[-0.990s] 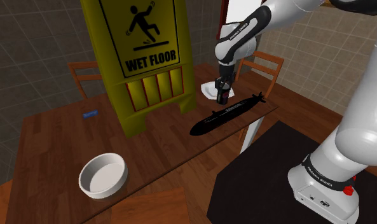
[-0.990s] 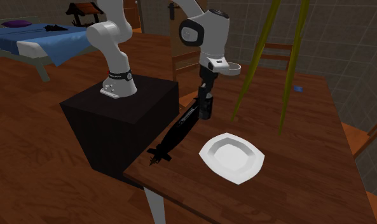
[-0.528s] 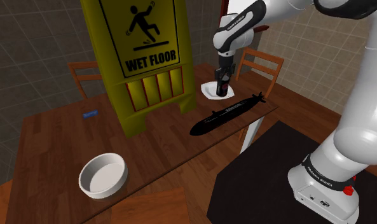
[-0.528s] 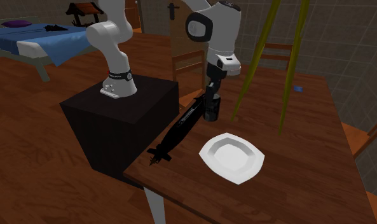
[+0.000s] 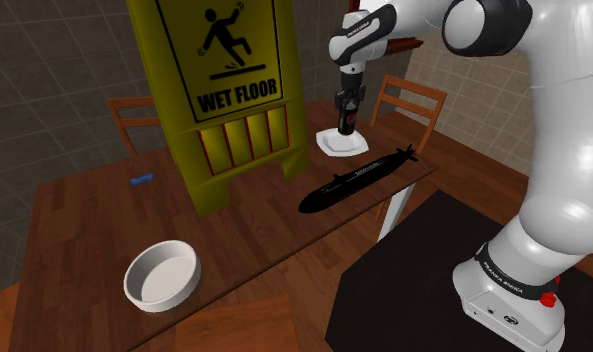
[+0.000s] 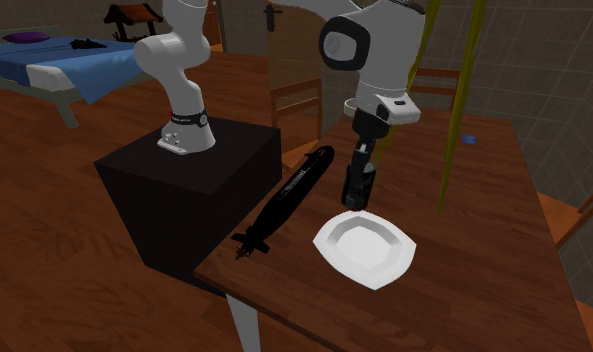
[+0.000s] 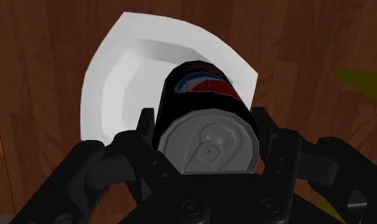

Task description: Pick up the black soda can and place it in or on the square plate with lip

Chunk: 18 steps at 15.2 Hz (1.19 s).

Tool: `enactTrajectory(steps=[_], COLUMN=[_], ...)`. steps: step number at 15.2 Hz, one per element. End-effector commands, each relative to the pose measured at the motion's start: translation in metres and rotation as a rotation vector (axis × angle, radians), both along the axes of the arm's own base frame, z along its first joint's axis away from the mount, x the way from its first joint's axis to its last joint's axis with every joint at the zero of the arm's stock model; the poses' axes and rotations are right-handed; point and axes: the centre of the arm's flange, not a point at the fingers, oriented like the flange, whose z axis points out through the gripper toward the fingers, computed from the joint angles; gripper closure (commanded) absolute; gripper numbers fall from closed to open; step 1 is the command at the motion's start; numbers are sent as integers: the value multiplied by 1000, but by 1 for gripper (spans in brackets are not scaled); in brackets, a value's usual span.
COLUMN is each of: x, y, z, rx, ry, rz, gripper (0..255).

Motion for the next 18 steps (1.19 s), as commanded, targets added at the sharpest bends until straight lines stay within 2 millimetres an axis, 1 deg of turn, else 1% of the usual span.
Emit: enactTrajectory(steps=[1, 3, 4, 18], x=[20, 39, 41, 41], y=[-20, -37, -39, -39], z=[7, 11, 11, -63], rx=[0, 0, 0, 0], ry=[0, 0, 0, 0], rz=[1, 1, 1, 1], gripper=[255, 255, 255, 255])
